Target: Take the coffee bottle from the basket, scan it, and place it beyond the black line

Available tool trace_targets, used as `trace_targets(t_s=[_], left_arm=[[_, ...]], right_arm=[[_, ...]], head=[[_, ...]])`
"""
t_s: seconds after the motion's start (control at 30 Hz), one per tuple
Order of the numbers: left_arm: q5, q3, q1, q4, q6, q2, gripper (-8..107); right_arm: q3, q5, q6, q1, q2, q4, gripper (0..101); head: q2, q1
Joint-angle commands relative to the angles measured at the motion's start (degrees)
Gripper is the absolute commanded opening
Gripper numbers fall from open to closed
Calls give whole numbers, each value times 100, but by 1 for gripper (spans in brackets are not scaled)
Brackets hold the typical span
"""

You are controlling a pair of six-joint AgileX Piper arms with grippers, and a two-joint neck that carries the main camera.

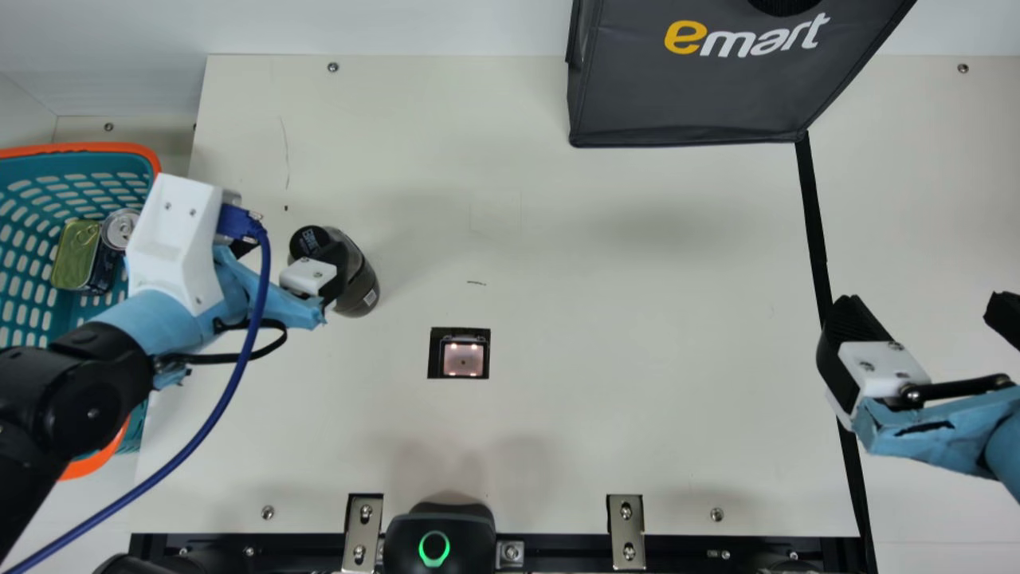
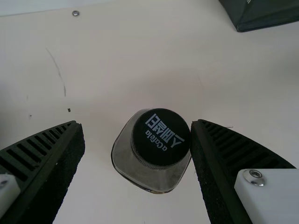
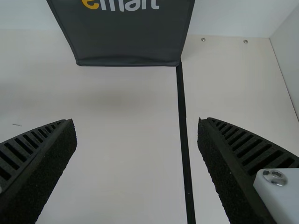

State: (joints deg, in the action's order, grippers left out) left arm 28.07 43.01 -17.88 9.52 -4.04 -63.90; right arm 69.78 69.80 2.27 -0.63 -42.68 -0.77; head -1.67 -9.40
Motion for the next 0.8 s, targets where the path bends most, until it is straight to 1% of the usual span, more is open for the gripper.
trace_targets(t_s=[0.0,0.4,0.77], left_arm=[[-18,-8,-13,-5,18,-6,90],[-203,-80,-95,-65,132,-102,90],[-353,-52,-229,-145,292,-233,90]], right_arm=[[0,0,0,0,0,0,91],[0,0,0,0,0,0,91],[0,1,0,0,0,0,91]], head=[[9,148],[9,148],[9,148]])
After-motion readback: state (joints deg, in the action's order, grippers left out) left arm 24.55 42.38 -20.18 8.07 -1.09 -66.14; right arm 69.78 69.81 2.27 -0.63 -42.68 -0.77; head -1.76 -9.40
